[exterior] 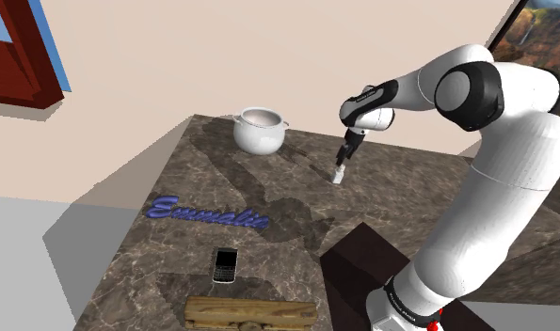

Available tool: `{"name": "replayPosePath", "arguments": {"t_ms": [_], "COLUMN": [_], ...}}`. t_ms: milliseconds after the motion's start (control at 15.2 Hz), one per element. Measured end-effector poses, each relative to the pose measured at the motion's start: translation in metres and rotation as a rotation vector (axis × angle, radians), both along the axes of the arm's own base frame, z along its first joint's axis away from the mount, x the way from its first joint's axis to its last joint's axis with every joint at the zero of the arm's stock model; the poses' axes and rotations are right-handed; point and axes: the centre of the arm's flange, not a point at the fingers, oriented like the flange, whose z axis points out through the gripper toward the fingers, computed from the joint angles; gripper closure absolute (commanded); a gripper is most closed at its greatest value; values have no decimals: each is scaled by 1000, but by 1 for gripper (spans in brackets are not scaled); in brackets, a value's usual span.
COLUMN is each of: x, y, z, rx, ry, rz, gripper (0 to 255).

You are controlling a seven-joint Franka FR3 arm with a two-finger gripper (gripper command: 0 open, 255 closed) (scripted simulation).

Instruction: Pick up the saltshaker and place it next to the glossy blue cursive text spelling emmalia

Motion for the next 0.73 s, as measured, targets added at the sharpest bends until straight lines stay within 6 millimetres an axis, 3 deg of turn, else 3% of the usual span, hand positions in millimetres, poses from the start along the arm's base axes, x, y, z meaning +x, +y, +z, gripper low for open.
{"name": "replayPosePath", "arguments": {"t_ms": [330, 726], "x": [0, 0], "y": [0, -1], "z": [-26, -30], "rx": [0, 0], "ry": [-1, -1], "rz": [0, 0], "gripper": [0, 0]}}
